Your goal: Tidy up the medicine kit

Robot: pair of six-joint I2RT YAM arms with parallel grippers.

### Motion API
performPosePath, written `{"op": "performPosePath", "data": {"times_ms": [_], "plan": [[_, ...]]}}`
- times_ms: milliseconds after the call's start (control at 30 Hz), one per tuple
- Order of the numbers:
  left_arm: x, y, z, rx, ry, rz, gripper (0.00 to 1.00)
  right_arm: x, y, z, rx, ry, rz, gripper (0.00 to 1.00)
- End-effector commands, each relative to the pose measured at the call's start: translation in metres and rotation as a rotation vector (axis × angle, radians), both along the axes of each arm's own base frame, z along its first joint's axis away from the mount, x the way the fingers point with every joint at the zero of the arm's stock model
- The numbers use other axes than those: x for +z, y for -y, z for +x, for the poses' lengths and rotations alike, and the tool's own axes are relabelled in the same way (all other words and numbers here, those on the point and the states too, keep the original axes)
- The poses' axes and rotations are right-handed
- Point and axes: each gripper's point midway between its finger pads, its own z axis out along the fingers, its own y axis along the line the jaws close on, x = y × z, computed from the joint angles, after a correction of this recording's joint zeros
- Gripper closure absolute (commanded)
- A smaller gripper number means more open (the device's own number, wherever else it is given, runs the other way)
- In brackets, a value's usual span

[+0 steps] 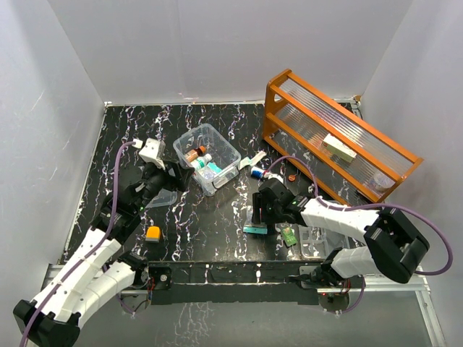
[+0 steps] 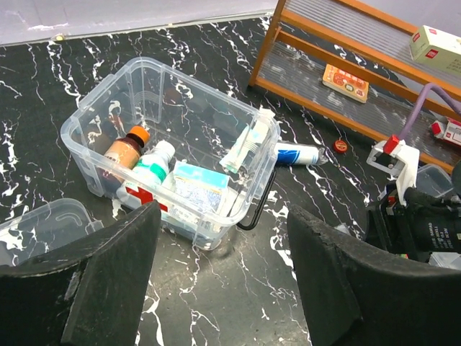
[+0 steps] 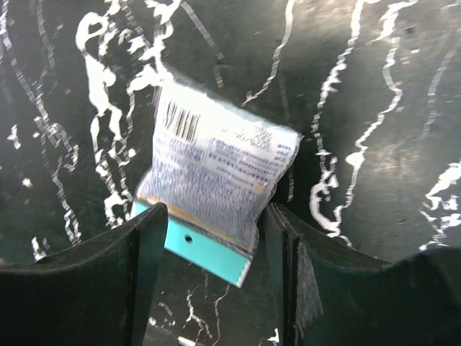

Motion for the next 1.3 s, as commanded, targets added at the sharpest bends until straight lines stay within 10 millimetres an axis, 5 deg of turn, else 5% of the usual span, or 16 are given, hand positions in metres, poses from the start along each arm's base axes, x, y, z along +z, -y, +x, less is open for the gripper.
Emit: {"op": "performPosePath", "data": {"times_ms": [0,367,567,900,1267], "plan": [[0.015,0.004,-0.001,-0.023,0.027,-0.009,0.30,0.024,-0.029,-0.002,0.081,0.016,0.164,0.48],[0.011,0.005,0.000,-0.029,0.013,0.001,0.29,0.032,0.013,0.021,-0.150,0.123,0.021,0.49],[0.011,0.006,-0.001,-0.034,0.012,-0.001,0.29,0.032,0.002,0.025,-0.153,0.117,0.069,0.50],[0.016,0.006,-0.002,-0.031,0.013,-0.017,0.28,0.006,-0.022,0.020,-0.143,-0.002,0.107,0.65],[0.012,0.006,-0.001,-0.028,-0.010,-0.001,0.27,-0.009,-0.017,0.017,-0.169,-0.024,0.087,0.91]]}}
